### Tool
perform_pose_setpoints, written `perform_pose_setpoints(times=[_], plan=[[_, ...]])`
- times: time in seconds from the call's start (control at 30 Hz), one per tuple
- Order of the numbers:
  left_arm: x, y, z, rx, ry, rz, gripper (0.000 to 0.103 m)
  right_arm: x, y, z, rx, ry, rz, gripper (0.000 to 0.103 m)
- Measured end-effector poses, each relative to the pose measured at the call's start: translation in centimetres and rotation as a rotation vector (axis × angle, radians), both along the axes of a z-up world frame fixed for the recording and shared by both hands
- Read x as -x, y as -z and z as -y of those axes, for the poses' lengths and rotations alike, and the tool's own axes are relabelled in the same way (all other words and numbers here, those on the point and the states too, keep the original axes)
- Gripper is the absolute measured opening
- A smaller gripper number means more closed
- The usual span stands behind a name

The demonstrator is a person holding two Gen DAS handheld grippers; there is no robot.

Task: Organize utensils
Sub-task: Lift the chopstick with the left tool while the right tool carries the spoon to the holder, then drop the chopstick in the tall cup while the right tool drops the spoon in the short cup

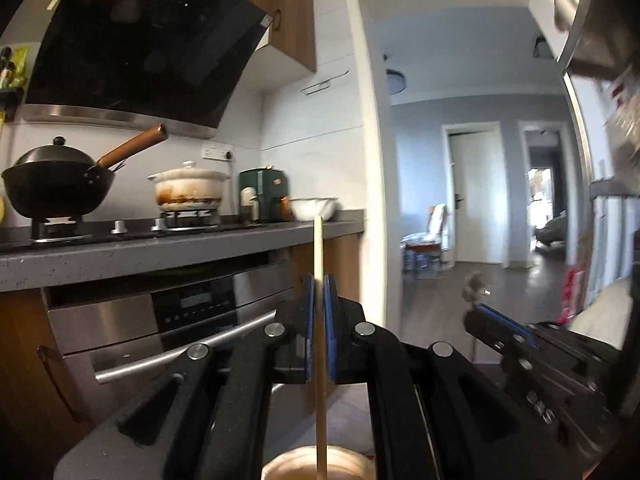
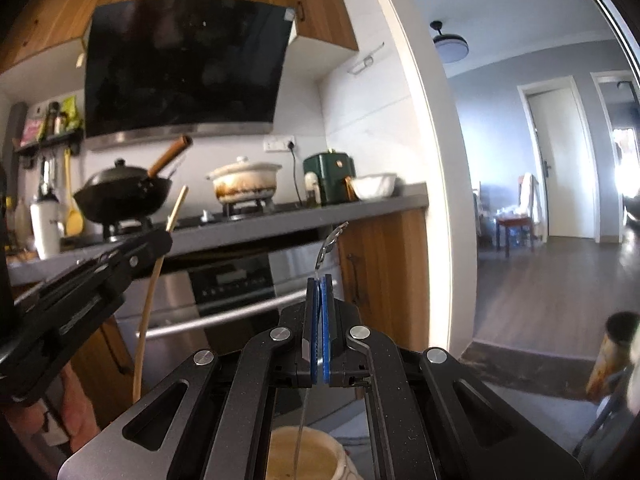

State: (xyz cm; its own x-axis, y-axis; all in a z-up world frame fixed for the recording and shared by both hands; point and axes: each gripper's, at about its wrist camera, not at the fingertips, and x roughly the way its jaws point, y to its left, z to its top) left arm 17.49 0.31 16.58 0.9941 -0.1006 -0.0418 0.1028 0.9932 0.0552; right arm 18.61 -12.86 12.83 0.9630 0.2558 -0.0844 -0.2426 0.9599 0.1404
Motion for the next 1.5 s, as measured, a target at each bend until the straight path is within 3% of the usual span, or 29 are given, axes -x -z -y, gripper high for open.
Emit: perform_pose_setpoints(times=[0.13,0.53,0.8,0.93,1.0,1.07,1.2,1.27,1.33,1.5], plan=[[-0.3,2.0,-0.6,0.011,-0.005,-0.039,0.005,0.1,2.4,-0.1,0.023,-0.021,-0.036,0.003],[4.3,7.4,-4.1,0.078,-0.066,-0.220,0.005,2.6,6.5,0.8,0.002,-0.058,-0.124,0.003],[4.6,8.4,-3.9,0.069,-0.048,-0.232,0.005,2.9,6.9,0.4,0.032,-0.064,-0.128,0.003],[4.3,8.4,-4.1,0.063,-0.051,-0.243,0.007,3.0,6.8,0.6,0.028,-0.073,-0.142,0.011],[4.7,8.2,-4.1,0.056,-0.064,-0.230,0.018,3.3,6.6,0.5,0.032,-0.076,-0.136,0.019],[5.1,8.0,-4.1,0.054,-0.067,-0.217,0.044,3.7,6.2,0.4,0.039,-0.079,-0.136,0.029],[5.9,7.6,-4.1,0.042,-0.075,-0.208,0.050,4.0,5.4,0.7,0.061,-0.063,-0.184,0.051],[6.4,7.5,-4.3,0.050,-0.078,-0.212,0.066,4.4,5.0,1.2,0.044,-0.068,-0.204,0.063],[7.0,7.4,-4.4,0.056,-0.070,-0.214,0.070,5.2,4.7,1.7,0.045,-0.061,-0.202,0.072],[9.0,7.1,-4.4,0.061,-0.067,-0.209,0.091,7.3,4.2,2.6,0.054,-0.074,-0.183,0.091]])
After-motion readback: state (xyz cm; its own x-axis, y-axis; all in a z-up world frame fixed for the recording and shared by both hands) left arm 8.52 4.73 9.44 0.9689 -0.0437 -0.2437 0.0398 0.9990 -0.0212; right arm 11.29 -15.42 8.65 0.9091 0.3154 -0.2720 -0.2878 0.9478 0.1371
